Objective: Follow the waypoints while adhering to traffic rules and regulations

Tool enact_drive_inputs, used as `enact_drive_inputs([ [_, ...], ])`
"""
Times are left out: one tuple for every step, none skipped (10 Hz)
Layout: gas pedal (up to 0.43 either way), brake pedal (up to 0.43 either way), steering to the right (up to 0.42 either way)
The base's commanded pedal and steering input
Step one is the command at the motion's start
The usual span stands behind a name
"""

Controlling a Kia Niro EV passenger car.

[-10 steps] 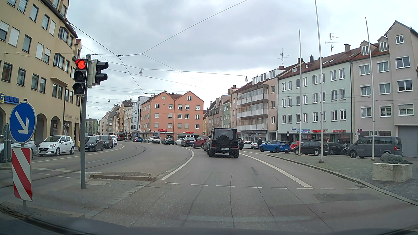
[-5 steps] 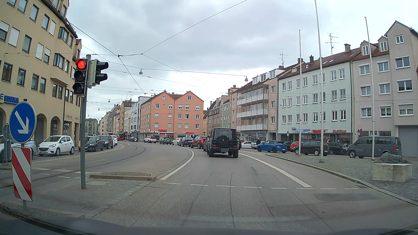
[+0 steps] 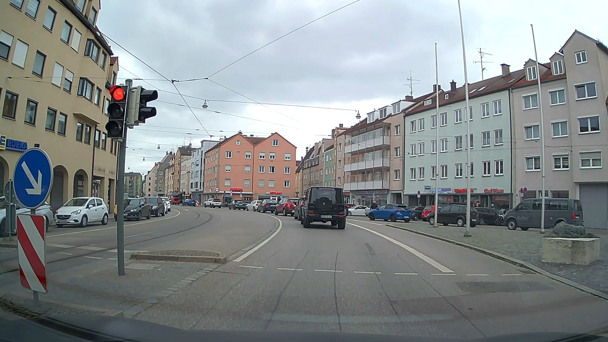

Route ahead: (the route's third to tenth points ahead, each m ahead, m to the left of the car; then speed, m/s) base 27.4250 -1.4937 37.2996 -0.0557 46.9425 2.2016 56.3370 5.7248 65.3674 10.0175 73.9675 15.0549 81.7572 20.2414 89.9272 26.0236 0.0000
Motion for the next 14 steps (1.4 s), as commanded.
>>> enact_drive_inputs([
  [0.000, 0.207, 0.020],
  [0.000, 0.207, 0.020],
  [0.000, 0.207, 0.020],
  [0.000, 0.207, 0.020],
  [0.000, 0.207, 0.020],
  [0.000, 0.207, 0.020],
  [0.000, 0.207, 0.020],
  [0.000, 0.207, 0.020],
  [0.000, 0.207, 0.020],
  [0.000, 0.207, 0.020],
  [0.000, 0.207, 0.020],
  [0.000, 0.207, 0.020],
  [0.000, 0.207, 0.020],
  [0.000, 0.207, 0.020],
])
